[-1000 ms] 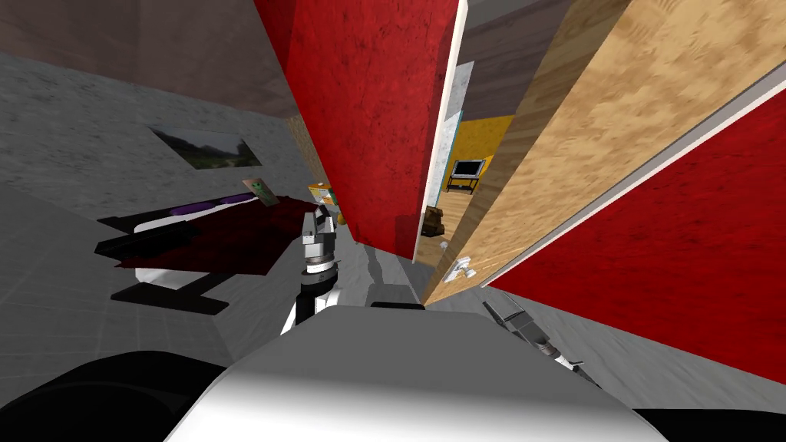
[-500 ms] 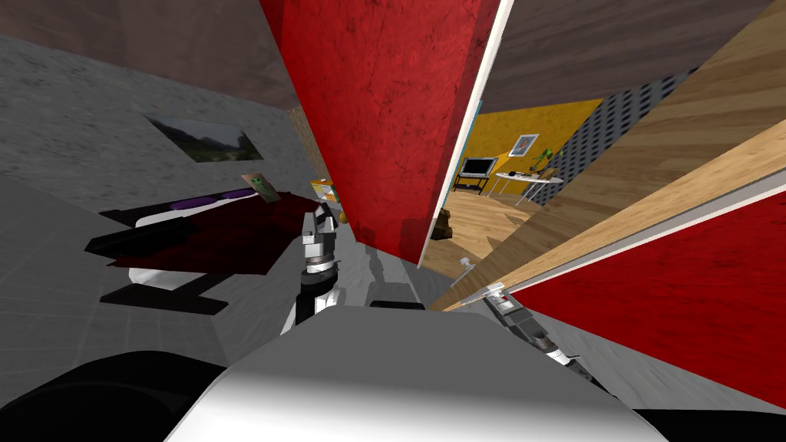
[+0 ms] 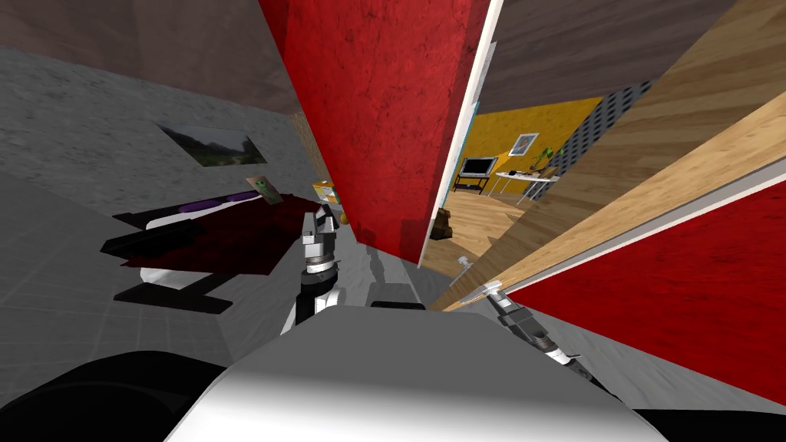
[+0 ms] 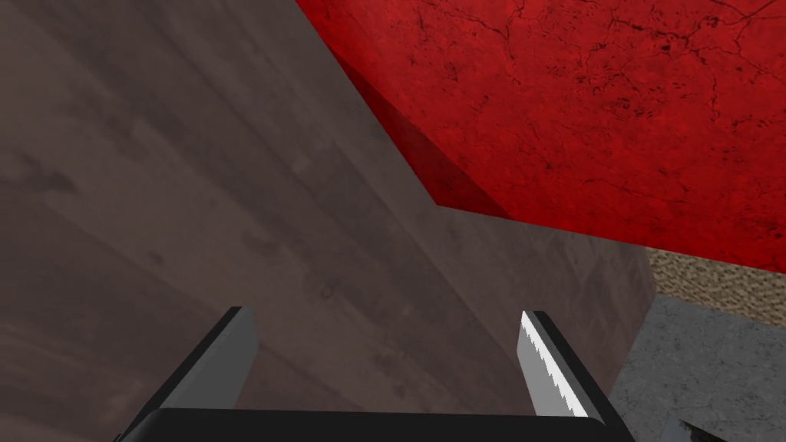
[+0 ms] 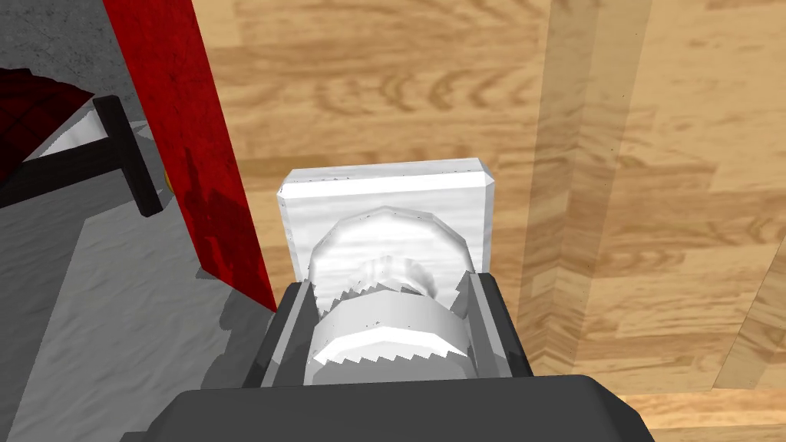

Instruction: Pull the door open

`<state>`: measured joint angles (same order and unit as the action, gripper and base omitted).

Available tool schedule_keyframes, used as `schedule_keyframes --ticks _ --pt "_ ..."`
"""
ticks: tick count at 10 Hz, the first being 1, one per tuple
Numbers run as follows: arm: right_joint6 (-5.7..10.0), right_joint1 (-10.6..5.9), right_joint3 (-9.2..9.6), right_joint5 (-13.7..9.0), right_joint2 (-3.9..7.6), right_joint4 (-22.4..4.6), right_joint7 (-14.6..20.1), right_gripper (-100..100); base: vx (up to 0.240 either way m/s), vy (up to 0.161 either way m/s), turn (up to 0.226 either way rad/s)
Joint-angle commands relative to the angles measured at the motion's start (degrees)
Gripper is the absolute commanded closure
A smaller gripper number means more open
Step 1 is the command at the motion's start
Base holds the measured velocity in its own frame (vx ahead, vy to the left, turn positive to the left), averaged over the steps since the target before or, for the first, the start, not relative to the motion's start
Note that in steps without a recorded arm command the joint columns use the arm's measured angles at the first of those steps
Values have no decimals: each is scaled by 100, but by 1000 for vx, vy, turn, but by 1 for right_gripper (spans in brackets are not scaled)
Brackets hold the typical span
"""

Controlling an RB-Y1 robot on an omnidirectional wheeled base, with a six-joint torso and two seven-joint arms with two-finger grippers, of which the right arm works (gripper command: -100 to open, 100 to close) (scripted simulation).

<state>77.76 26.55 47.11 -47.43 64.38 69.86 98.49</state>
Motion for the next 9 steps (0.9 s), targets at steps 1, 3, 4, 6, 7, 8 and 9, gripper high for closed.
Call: schedule_keyframes --ticks 1,3,4,6,7,8,9 --pt "5 14 14 7 -8 5 0 100 0 0 0" --pt "212 4 147 285 20 -81 37 100 -155 -62 49" --pt "286 4 197 383 27 -109 49 100 -153 -149 24" --pt "435 6 299 582 40 -165 71 100 -189 -180 41" --pt "505 6 346 674 46 -191 80 100 -188 -155 68" --pt "566 7 386 754 51 -214 87 100 -187 -90 131" --pt "593 7 404 790 54 -224 90 100 -128 -61 74"
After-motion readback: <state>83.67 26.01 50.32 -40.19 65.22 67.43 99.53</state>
